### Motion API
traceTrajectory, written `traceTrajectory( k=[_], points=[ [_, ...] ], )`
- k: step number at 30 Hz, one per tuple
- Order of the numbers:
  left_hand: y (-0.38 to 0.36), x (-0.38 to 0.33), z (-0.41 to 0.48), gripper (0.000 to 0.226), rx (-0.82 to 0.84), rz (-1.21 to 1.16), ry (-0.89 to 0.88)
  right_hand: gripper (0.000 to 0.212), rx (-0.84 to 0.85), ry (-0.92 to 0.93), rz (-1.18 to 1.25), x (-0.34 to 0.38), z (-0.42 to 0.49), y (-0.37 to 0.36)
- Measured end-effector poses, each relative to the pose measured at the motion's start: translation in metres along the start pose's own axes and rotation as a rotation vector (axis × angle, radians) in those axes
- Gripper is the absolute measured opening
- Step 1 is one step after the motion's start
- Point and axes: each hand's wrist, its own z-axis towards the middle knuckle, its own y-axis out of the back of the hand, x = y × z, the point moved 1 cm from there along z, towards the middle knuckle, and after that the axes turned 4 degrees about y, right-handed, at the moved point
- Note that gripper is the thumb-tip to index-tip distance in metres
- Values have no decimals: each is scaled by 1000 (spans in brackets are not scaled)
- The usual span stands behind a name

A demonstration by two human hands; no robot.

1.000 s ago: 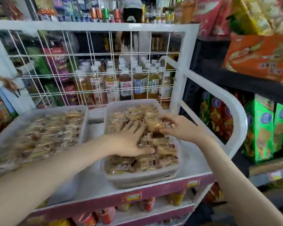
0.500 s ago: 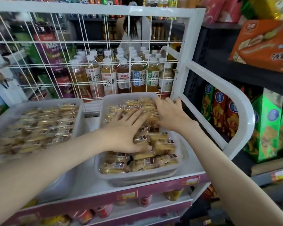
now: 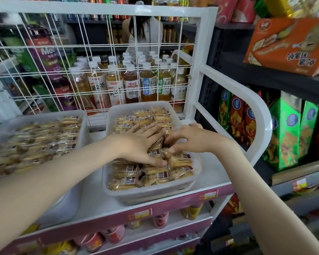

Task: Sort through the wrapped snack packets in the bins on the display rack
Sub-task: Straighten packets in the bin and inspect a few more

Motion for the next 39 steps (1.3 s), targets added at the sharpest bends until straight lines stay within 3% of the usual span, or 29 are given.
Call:
traceTrajectory(
  k=[8,12,25,29,31,33,35,39],
  points=[
    [-14,-2,-6,94,-139,-42,-34,40,18,37,-6,5,-2,-1],
    [-17,-2,-5,93,-174,-63,-44,30,56,36,-85,16,-1,-3],
    [-4,-11,-23,91,-134,-148,23,33,-219,38,76,15,-33,-8],
    [0,-30,-39,92,-360,-163,93,27,-190,133,-97,25,-30,-15],
    [-3,-42,-47,77,-451,-137,106,29,-199,126,-164,28,-28,-14],
    [-12,-50,-52,69,-366,-160,123,24,-238,109,-175,26,-26,-15],
    [-21,-52,-55,76,-210,-254,121,15,-272,88,-169,25,-24,-19],
    [-24,-52,-57,69,-80,-283,141,26,-503,39,73,22,-21,-20]
  ],
)
